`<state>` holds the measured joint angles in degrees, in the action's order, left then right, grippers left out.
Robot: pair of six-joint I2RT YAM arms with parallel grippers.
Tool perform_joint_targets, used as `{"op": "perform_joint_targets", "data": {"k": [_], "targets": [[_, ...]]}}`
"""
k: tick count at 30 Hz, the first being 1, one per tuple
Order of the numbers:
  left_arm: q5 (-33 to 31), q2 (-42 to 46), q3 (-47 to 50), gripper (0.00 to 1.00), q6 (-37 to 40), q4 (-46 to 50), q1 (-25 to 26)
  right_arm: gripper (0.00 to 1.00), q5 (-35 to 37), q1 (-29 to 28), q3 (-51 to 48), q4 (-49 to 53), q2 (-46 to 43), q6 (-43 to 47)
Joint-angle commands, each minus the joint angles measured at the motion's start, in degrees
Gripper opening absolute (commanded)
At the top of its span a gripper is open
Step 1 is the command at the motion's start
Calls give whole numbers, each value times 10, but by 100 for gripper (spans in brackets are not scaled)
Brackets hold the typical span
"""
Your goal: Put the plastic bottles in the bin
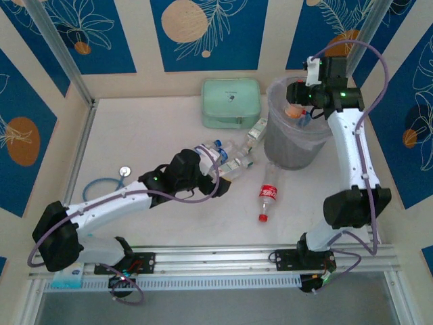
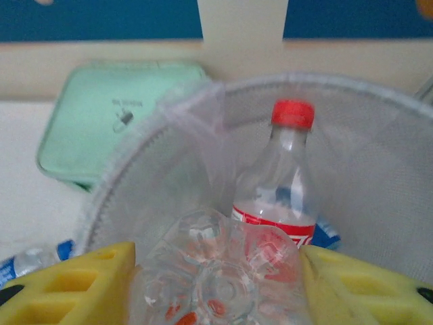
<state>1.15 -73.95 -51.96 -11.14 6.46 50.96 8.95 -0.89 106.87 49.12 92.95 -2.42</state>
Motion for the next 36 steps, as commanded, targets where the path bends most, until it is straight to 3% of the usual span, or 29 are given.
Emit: {"op": "perform_joint_targets", "data": {"k": [1, 14, 16, 21, 25, 30, 33, 36], "targets": [[-10, 14, 8, 96, -4, 1, -7, 17, -8, 7, -6, 39, 24, -4], [-6, 8, 18, 96, 1, -9, -13, 20, -19, 7, -89, 47, 99, -89], [-5, 6, 16, 96, 2, -7, -14, 28, -29, 12, -82, 51, 96, -99], [1, 1, 13, 96, 4, -6, -17, 59, -58, 29, -32, 72, 57, -107], [14, -13, 9, 96, 1, -17, -19, 61, -60, 34, 38, 110, 37, -103], [27, -29, -2, 96, 0, -16, -19, 96, -17, 37, 95, 149, 38, -90], [27, -28, -2, 96, 1, -15, -19, 99, -13, 39, 107, 156, 44, -82], [26, -25, 0, 96, 1, -13, -19, 88, -24, 39, 108, 153, 48, -81]]}}
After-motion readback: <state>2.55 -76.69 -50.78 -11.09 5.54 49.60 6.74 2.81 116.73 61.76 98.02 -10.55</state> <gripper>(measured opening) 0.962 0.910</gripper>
